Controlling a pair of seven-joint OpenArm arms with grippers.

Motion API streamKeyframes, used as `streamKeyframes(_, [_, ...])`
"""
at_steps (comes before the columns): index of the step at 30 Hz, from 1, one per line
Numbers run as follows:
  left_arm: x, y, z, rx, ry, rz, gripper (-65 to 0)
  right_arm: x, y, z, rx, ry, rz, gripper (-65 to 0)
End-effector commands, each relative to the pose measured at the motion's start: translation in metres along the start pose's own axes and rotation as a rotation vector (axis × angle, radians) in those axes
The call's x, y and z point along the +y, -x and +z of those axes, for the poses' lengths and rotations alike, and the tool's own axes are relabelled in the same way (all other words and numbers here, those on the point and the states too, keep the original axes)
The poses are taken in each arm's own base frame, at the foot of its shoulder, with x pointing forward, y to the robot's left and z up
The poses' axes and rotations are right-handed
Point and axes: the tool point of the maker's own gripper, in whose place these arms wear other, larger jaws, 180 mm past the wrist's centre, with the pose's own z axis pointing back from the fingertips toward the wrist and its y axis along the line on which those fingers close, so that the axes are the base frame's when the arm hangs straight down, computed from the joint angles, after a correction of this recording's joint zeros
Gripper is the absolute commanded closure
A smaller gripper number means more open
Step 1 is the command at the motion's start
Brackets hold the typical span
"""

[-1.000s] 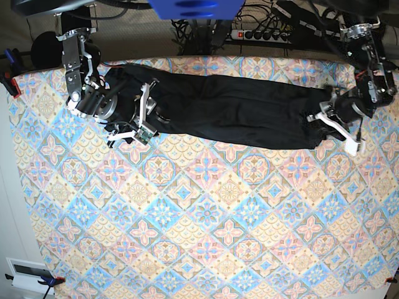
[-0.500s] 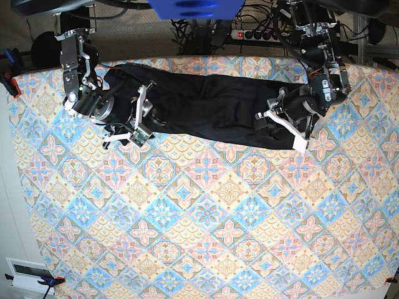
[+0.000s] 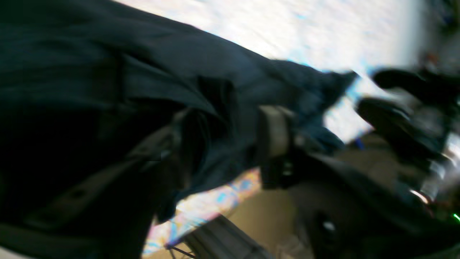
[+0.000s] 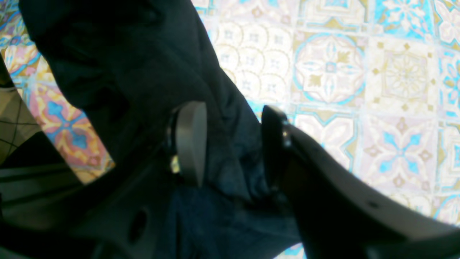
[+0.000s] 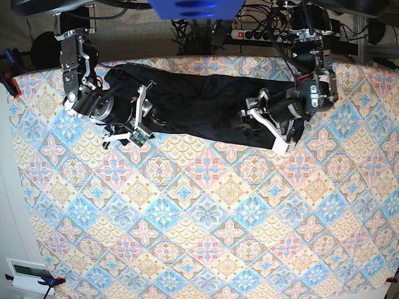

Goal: Layout the t-shirt on the table in an organized manner, then fold the t-shirt properly
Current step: 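Grasp the strip end with the left gripper and fold it toward the right gripper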

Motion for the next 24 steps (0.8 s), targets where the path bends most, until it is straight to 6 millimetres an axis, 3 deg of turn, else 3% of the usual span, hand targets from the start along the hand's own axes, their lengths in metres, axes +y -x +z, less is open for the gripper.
streamKeyframes(1, [0.002, -0.016, 0.012, -0.062, 0.008, 0.002, -32.6, -0.004, -0.013, 0.004, -0.046, 0.009, 0.015, -24.0])
streamKeyframes(7, [0.041, -0.054, 0.073, -0.214, -0.011, 0.083, -32.7, -0.003, -0.012, 0.004, -0.045, 0.007, 0.014, -24.0])
streamKeyframes(12, [0.062, -0.067, 0.096, -0.239, -0.09, 0.056, -32.3, -0.004, -0.013, 0.005, -0.047, 0.009, 0.016, -24.0])
streamKeyframes(17, [0.099, -0.057, 0.088, -0.194, -0.203, 0.108, -32.3, -0.002, -0.013, 0.004, -0.046, 0.005, 0.017, -24.0])
streamKeyframes(24, [0.092, -0.037, 0.053, -0.059, -0.27, -0.008, -32.2, -0.002, -0.013, 0.004, -0.046, 0.003, 0.017, -24.0])
